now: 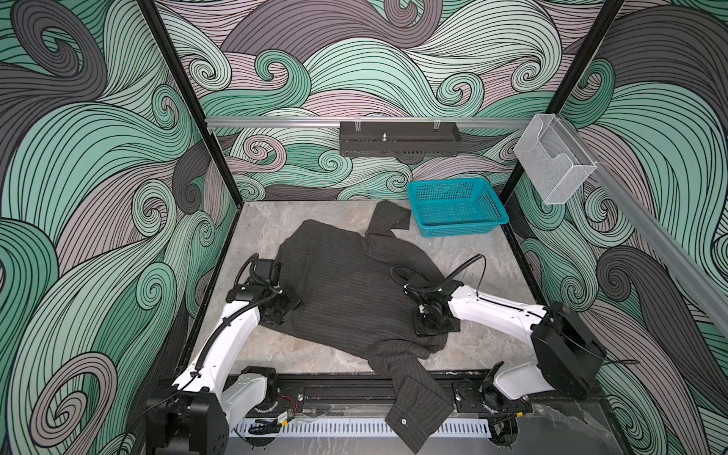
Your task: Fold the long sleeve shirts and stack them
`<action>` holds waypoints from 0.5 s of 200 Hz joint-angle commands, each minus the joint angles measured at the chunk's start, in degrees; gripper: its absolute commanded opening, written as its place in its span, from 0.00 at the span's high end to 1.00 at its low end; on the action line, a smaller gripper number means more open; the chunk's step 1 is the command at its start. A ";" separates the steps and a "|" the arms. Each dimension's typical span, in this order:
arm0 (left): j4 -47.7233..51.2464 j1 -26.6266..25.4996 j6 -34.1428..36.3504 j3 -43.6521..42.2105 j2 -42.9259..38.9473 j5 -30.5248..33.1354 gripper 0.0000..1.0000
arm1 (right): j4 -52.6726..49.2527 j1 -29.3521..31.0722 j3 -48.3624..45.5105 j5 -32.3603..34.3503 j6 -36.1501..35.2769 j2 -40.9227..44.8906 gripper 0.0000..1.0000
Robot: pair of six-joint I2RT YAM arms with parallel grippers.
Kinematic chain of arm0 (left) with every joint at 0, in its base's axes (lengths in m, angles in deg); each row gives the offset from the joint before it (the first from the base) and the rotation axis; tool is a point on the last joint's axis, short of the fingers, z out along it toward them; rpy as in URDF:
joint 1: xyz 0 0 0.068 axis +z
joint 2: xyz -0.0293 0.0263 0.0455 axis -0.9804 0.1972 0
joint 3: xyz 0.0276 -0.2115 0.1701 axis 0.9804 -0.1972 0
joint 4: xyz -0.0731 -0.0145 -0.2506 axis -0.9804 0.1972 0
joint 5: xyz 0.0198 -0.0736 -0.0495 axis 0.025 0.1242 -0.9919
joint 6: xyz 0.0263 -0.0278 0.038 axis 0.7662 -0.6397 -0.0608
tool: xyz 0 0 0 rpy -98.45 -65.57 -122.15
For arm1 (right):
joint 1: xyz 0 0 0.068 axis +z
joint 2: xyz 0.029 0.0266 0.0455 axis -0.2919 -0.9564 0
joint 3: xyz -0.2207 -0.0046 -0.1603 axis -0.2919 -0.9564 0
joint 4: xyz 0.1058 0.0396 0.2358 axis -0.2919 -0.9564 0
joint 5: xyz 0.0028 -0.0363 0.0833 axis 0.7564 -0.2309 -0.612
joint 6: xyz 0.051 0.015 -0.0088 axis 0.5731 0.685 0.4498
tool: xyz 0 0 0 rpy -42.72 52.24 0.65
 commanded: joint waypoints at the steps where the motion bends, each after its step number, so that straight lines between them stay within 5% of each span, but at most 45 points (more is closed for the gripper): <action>1: -0.83 -0.37 4.11 10.97 7.44 4.23 0.49 | -2.01 -4.14 6.93 4.35 -2.90 0.23 0.50; 65: 6.87 -0.18 10.77 48.62 51.23 6.04 0.57 | 5.28 -17.89 13.49 2.05 -3.54 -10.95 0.52; 100: 12.21 0.61 10.35 61.40 66.46 11.66 0.59 | 9.24 -22.04 13.78 0.67 -3.12 -16.49 0.54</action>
